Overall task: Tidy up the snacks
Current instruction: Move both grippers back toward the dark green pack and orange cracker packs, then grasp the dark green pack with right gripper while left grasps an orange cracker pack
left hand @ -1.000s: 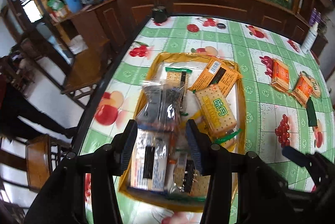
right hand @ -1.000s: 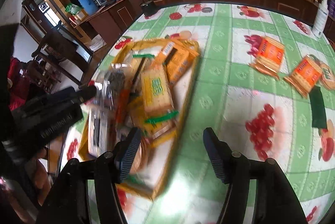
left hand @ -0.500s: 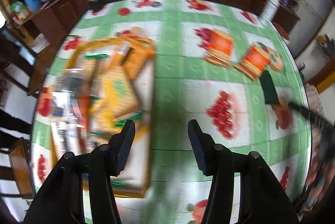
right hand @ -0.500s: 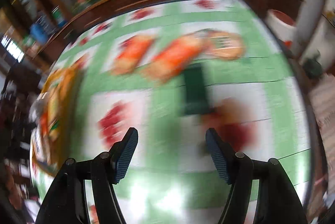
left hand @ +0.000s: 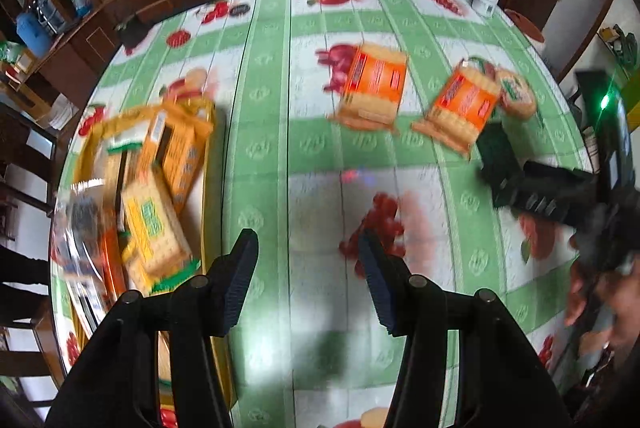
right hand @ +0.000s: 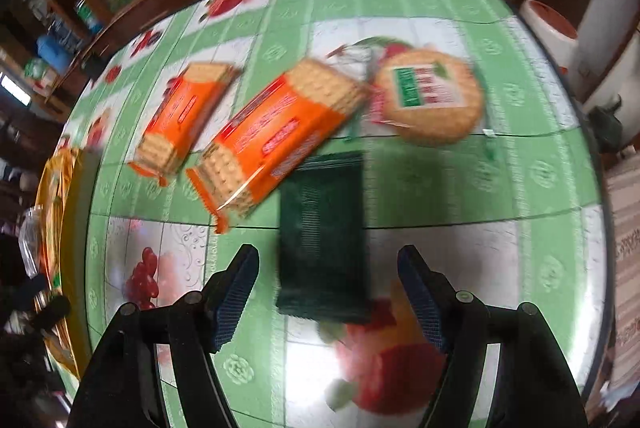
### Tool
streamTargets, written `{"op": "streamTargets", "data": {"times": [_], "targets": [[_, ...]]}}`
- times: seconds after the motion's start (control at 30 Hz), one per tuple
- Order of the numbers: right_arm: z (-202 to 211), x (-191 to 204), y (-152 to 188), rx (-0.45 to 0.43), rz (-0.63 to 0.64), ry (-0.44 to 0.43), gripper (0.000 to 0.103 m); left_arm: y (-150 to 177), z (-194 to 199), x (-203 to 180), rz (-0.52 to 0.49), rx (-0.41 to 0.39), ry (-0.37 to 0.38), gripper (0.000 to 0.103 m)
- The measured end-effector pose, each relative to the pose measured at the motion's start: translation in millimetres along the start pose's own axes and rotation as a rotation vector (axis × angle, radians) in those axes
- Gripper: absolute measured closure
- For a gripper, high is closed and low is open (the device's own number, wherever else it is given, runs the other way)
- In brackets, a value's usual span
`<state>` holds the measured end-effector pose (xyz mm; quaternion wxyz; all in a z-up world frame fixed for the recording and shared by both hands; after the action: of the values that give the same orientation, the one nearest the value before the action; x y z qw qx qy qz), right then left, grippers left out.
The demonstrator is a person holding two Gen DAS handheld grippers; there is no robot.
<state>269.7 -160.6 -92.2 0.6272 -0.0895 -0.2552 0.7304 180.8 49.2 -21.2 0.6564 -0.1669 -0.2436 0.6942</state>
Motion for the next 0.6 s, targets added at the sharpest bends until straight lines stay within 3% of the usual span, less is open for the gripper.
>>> {"op": "streamTargets", "data": {"times": [0.13, 0.27, 0.4, 0.5, 0.6], "targets": [[-6.5, 7.6, 0.0, -0.006, 0.083, 0.04, 0.028, -16.4, -1.4, -7.1, 0.005, -0.014, 0.01, 0.052], [-2.8, 5.6, 4.7, 0.011, 0.147, 0.092, 0.056, -28.2, -6.8, -20.2, -0.02, -0.024, 0.007, 0.052], [9.8, -17.0, 15.7, 0.03, 0.111, 0.097, 0.057, -42.5, -13.0, -38.9, -0.058, -0.049, 0.011, 0.052], [24.7, -37.0, 33.6, 0.041, 0.086, 0.08, 0.057, -60.0, -20.6, -66.5, -0.103, -0.073, 0.073, 0.052], [39.3, -52.7, 53.4, 0.053, 0.097, 0.077, 0.057, -75.9, -34.9, -104.7, -0.21, -0.056, 0.151, 0.052]]}}
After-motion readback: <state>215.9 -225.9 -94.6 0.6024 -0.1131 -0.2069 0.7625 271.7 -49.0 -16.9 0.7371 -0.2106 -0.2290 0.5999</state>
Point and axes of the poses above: each gripper's, at about its wrist camera, not at the fingertips, and z roughly against the way its jaws point, x to its left, y to its underside, the point moved 4 cm from there along -z, roughly the way its jaws point, and after that the axes turned 11 degrees about -x, right-handed, at the moved point
